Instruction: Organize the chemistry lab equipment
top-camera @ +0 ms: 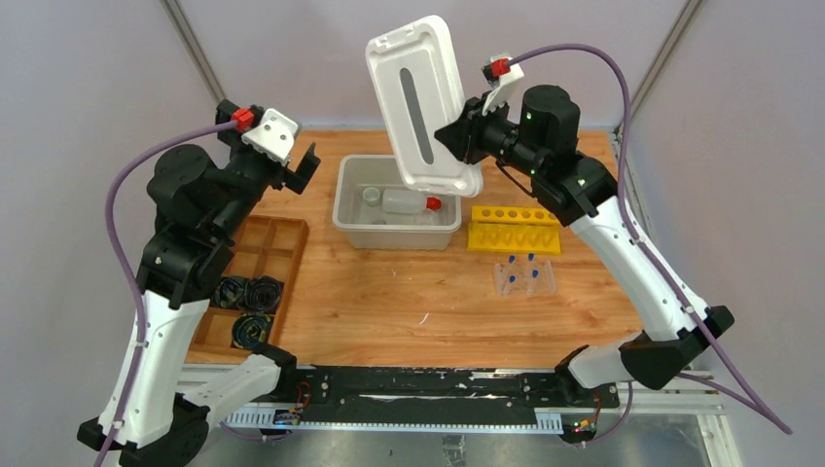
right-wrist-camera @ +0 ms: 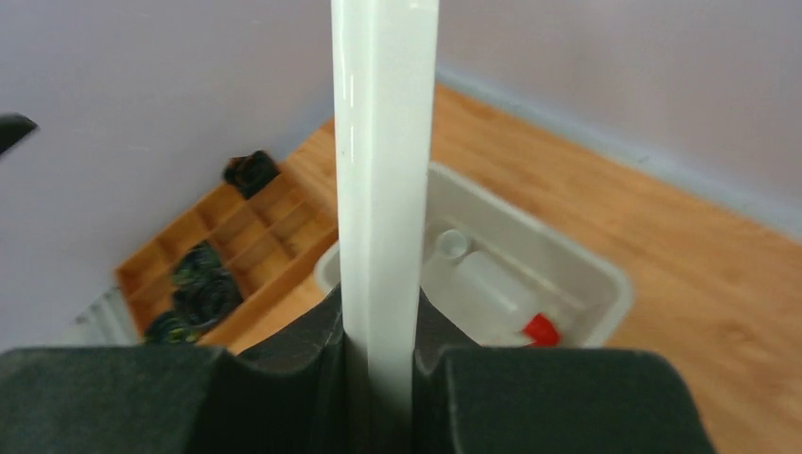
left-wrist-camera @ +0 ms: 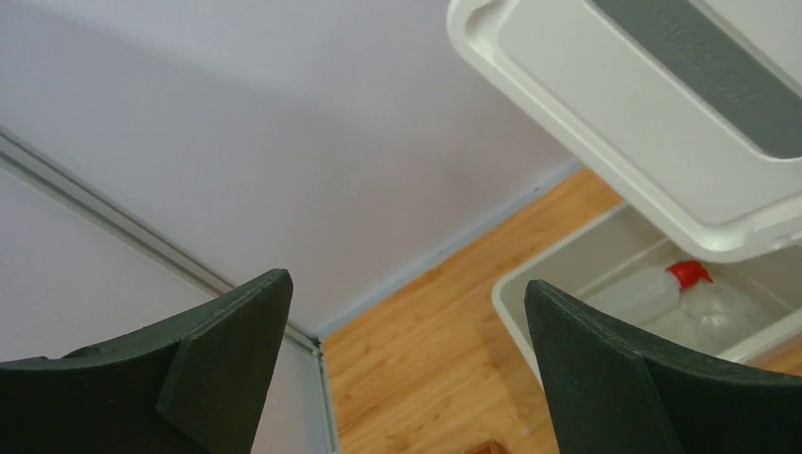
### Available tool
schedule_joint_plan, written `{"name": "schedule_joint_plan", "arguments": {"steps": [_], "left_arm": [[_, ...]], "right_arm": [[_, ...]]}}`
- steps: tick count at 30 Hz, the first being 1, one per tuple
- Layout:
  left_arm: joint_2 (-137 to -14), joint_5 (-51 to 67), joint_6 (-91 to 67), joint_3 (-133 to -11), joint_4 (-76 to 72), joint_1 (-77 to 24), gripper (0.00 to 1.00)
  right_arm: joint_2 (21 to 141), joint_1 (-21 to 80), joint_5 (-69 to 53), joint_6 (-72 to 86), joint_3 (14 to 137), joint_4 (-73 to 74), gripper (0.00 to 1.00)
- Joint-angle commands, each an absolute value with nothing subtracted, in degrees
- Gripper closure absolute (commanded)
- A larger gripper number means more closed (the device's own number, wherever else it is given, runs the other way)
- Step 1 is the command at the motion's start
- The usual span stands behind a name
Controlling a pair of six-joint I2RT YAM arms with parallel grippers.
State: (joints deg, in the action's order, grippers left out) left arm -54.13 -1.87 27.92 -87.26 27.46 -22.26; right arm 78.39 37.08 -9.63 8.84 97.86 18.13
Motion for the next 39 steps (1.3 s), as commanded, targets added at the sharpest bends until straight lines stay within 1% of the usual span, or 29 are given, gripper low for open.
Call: {"name": "schedule_joint_plan", "arguments": {"steps": [1,5,9,14,21,22,25,29,32,34,36,39], "left_arm": [[-54.33,0.48,27.96,-87.61,33.83,-22.41,0.00],[-56.50,1.44,30.24,-87.35,39.04,-22.32,0.00],[-58.86,1.76,32.37,-87.10,43.60,-21.80,0.00],[-60.05,8.30,33.63,-85.74,46.31,-17.79,0.00],[-61.76,10.20,36.11,-81.89,47.02,-17.31,0.00],[-62.37,10.24,36.18,-81.64,47.01,-17.31,0.00],[-64.40,10.84,36.48,-80.90,46.94,-17.31,0.01],[-66.41,12.61,38.77,-78.37,45.79,-17.31,0.00],[-67.85,12.09,38.70,-77.70,44.87,-17.31,0.00],[-68.75,12.24,38.50,-77.55,44.58,-17.31,0.00],[-69.34,12.52,38.36,-77.67,44.45,-17.31,0.01],[-69.93,12.74,38.08,-77.65,44.37,-17.31,0.01]], "right_arm": [[82.38,31.81,-27.51,29.53,97.75,18.59,1.00],[87.75,29.39,-35.01,37.74,94.99,15.01,1.00],[93.34,27.88,-38.99,41.38,94.11,12.13,1.00],[98.64,26.50,-40.34,41.88,94.04,11.98,1.00],[104.99,24.63,-42.08,41.11,95.86,17.16,1.00],[105.81,24.47,-41.91,40.73,96.66,18.44,0.99],[108.11,24.09,-41.40,39.20,98.78,22.73,0.85],[108.97,24.13,-35.86,34.43,102.83,30.64,0.57],[109.44,24.05,-32.18,31.22,106.01,35.50,0.37],[110.11,24.08,-30.61,29.39,108.10,38.30,0.26],[111.03,24.08,-28.71,27.57,110.38,41.37,0.19],[112.42,24.06,-23.34,24.34,114.81,47.11,0.14]]}}
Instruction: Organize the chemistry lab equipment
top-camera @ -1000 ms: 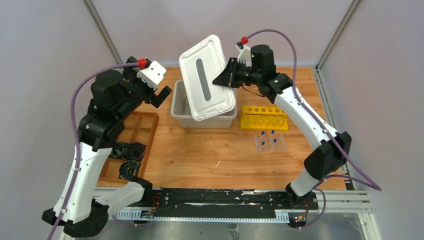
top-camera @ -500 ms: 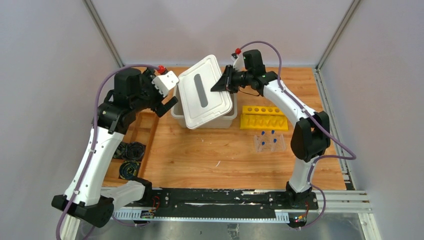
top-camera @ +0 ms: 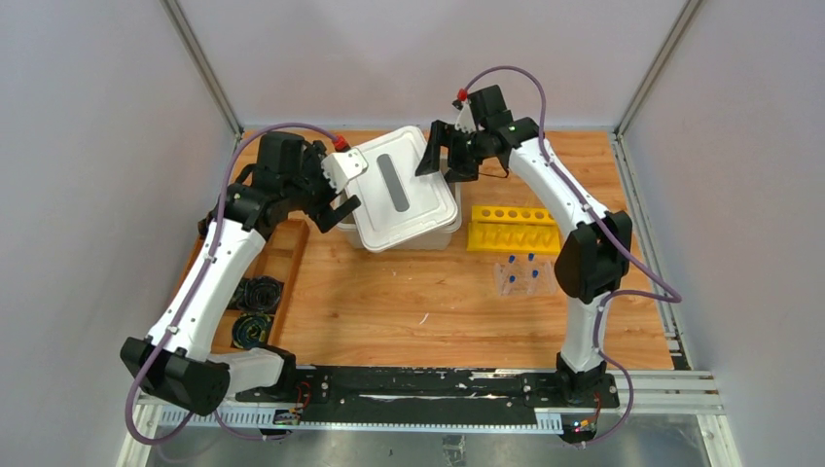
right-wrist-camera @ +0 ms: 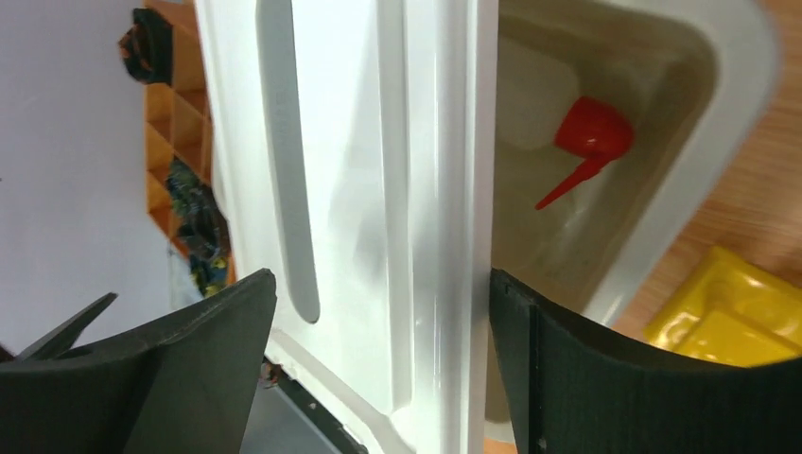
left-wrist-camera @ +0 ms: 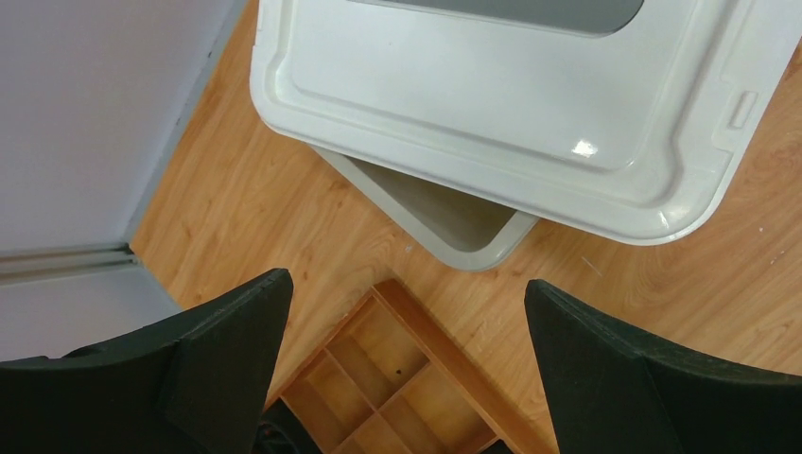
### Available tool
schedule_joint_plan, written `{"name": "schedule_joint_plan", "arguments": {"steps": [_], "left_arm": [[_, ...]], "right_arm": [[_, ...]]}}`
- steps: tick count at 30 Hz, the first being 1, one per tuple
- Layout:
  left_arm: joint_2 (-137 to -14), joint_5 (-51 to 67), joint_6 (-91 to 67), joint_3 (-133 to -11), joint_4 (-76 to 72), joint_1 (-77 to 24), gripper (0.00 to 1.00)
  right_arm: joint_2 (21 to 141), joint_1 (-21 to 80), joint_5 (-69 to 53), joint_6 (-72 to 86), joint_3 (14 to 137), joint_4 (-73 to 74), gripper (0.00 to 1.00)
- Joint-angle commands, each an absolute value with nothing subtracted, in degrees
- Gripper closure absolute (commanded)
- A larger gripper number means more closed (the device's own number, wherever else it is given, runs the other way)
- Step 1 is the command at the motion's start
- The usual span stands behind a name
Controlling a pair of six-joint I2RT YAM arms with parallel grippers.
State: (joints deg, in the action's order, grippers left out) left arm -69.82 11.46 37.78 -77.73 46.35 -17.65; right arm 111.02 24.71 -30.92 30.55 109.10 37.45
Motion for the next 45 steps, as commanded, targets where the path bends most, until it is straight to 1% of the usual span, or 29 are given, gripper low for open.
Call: {"name": "schedule_joint_plan", "arguments": {"steps": [1,6,7,9,14,17,21,23,30,36,40,45], "left_arm": [[-70.00,12.66,38.10,-77.54,44.36,-17.31,0.01],[-70.98,11.99,37.56,-78.00,43.99,-17.31,0.01],[-71.55,11.70,37.23,-78.40,43.64,-17.31,0.01],[-73.03,10.64,36.63,-79.56,42.01,-17.25,0.02],[-81.86,8.51,32.10,-87.56,38.55,-15.77,0.07],[-88.50,6.62,30.47,-93.61,37.26,-14.68,0.11],[-96.13,4.44,29.32,-99.43,35.21,-13.74,0.13],[-99.06,3.90,28.95,-101.78,35.03,-13.54,0.14],[-106.77,3.38,27.75,-106.61,34.27,-12.65,0.14],[-112.04,2.84,27.51,-109.05,34.05,-10.77,0.15],[-112.93,3.68,27.39,-108.77,33.55,-10.12,0.16],[-112.95,4.44,28.01,-106.82,33.06,-10.02,0.17]], "right_arm": [[112.70,24.05,-21.11,22.97,116.34,48.92,0.14],[113.77,24.16,-9.62,19.51,122.68,56.63,0.10],[113.28,24.15,-7.67,19.68,122.69,57.21,0.11],[110.09,24.31,-5.48,20.79,120.37,56.55,0.14],[99.49,28.17,-0.25,25.34,108.32,52.00,0.23],[92.48,30.03,1.58,30.93,97.19,46.13,0.32],[84.55,33.54,5.00,39.70,83.03,37.79,0.33],[82.29,35.54,6.80,41.92,79.42,34.68,0.33],[84.26,36.36,6.68,47.66,77.28,33.88,0.34],[85.53,36.72,7.48,49.94,75.73,31.30,0.45],[86.42,36.69,8.27,50.18,75.73,30.43,0.47],[88.15,36.64,9.13,49.58,76.23,29.72,0.48]]}}
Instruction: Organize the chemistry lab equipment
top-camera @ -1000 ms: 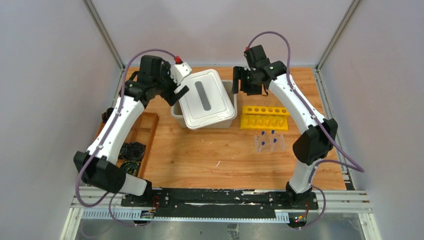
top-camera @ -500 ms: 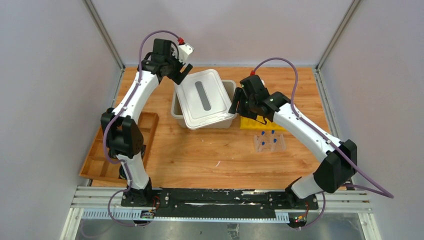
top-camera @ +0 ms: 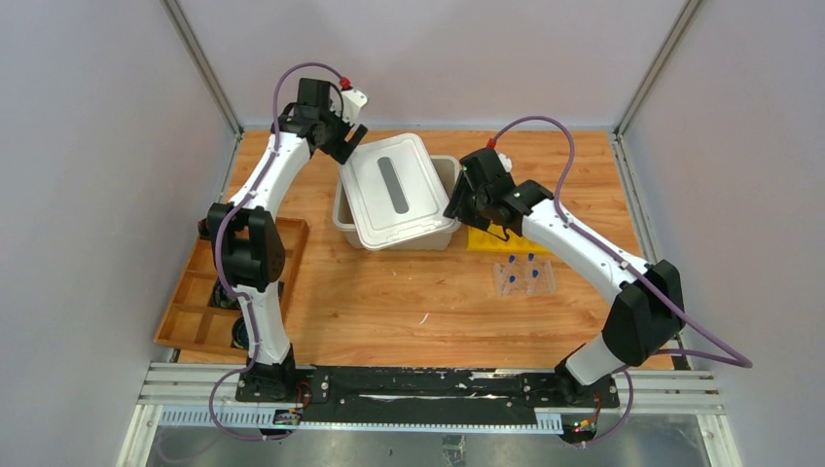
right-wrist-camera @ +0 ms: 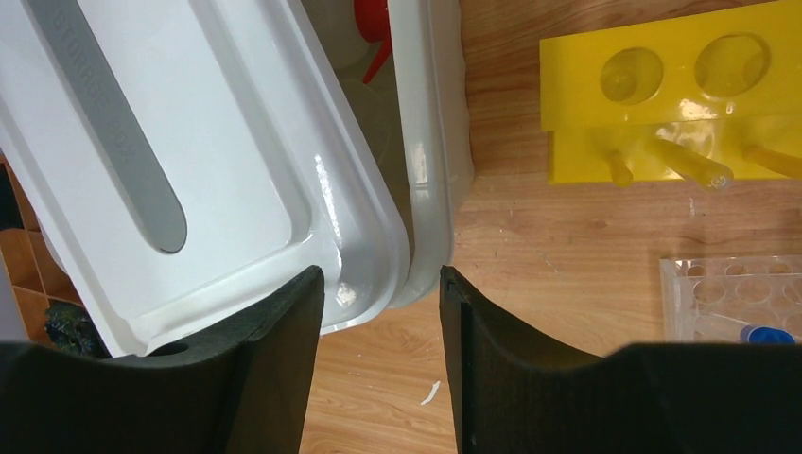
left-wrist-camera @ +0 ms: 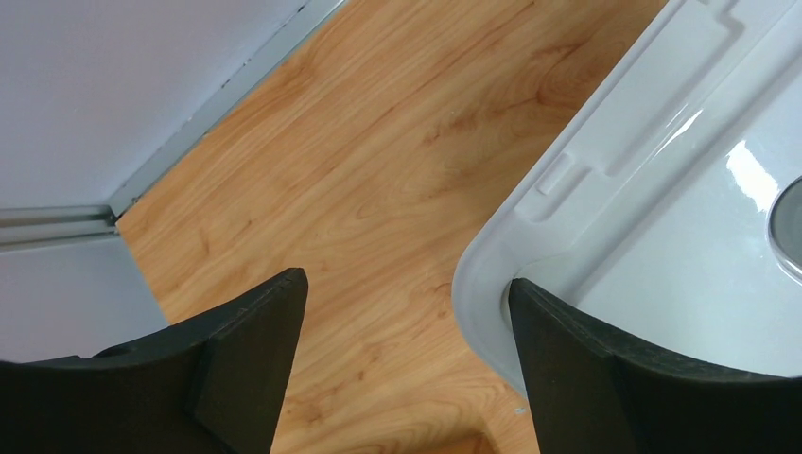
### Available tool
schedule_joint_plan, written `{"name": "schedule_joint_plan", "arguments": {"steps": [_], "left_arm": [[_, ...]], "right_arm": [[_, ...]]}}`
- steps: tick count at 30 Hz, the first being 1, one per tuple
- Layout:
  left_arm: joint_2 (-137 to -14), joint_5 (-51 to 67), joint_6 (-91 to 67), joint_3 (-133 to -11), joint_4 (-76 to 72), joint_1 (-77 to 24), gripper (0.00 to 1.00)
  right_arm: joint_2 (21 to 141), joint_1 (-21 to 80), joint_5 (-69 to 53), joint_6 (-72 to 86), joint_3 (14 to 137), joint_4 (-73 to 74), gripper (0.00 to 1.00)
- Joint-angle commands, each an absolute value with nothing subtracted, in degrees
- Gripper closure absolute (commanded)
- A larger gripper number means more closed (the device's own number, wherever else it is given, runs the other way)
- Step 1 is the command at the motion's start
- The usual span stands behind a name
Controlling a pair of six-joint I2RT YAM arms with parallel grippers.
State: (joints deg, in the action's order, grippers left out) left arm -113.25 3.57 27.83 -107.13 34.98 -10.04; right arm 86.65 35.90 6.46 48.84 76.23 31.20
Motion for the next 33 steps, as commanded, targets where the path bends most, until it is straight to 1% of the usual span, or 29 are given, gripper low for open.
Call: {"name": "schedule_joint_plan", "arguments": {"steps": [1,6,14,18,25,33], "left_arm": [[-112.87,4.33,28.14,-106.42,32.93,-10.02,0.17],[-111.51,4.25,28.07,-104.27,32.89,-10.02,0.17],[-106.71,5.72,28.46,-100.65,34.44,-10.02,0.17],[-105.21,4.03,29.60,-98.63,34.91,-10.02,0.17],[-102.58,3.56,29.73,-94.23,34.80,-10.02,0.17],[-96.38,5.09,31.32,-90.45,38.40,-10.02,0.15]], "right_arm": [[88.56,36.59,9.15,49.53,76.40,29.61,0.48],[90.18,36.43,8.51,48.78,77.25,29.68,0.50],[89.30,34.68,10.96,45.54,76.11,30.06,0.59],[89.08,33.06,11.27,42.01,76.64,30.05,0.62],[92.39,29.49,5.02,35.79,80.09,30.10,0.66],[97.42,27.74,3.90,30.58,86.10,31.21,0.68]]}}
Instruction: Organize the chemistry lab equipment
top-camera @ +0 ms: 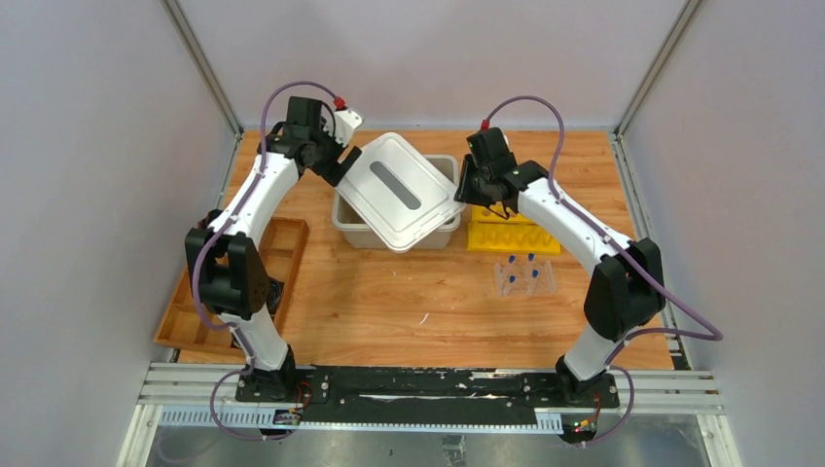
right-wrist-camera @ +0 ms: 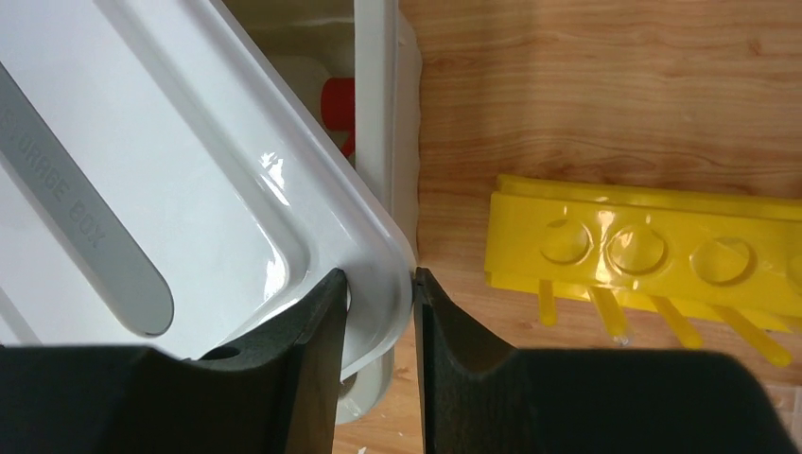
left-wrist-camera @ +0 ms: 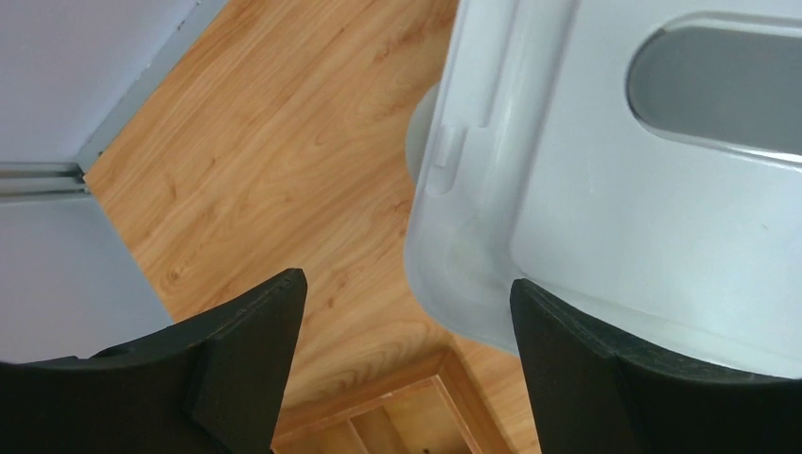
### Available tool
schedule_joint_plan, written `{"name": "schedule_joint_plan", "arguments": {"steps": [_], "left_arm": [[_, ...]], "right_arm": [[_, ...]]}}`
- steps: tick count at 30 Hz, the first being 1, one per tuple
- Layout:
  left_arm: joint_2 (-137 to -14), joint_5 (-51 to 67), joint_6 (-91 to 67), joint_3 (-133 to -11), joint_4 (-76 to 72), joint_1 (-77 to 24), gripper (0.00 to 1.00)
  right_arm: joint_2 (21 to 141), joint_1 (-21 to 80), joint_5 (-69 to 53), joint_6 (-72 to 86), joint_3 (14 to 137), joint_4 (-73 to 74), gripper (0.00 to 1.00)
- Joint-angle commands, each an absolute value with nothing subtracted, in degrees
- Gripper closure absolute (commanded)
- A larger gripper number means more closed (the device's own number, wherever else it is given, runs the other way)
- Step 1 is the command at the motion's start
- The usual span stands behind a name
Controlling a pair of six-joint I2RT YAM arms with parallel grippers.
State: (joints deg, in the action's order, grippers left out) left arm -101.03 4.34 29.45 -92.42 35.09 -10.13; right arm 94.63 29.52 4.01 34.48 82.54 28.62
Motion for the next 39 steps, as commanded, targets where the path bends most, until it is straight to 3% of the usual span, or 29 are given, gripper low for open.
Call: {"name": "schedule_joint_plan", "arguments": {"steps": [1,10,21,29,39], "left_arm": [[-95.62,5.10,31.68,-89.63,38.63,-10.02,0.15],[-92.64,4.90,33.27,-85.34,39.90,-10.02,0.14],[-97.09,9.66,28.44,-99.26,42.65,-9.84,0.17],[-97.25,9.53,31.29,-95.27,42.88,-9.68,0.18],[-95.74,9.10,33.81,-92.31,44.90,-9.49,0.24]], "right_arm": [[98.10,27.32,3.68,29.94,87.12,31.39,0.68],[103.58,25.42,1.46,23.60,95.28,33.49,0.71],[106.58,24.83,-6.45,12.12,100.99,37.88,0.73],[109.05,24.32,-7.82,8.49,104.21,39.00,0.73],[114.80,22.22,-11.30,2.36,114.16,42.43,0.53]]}}
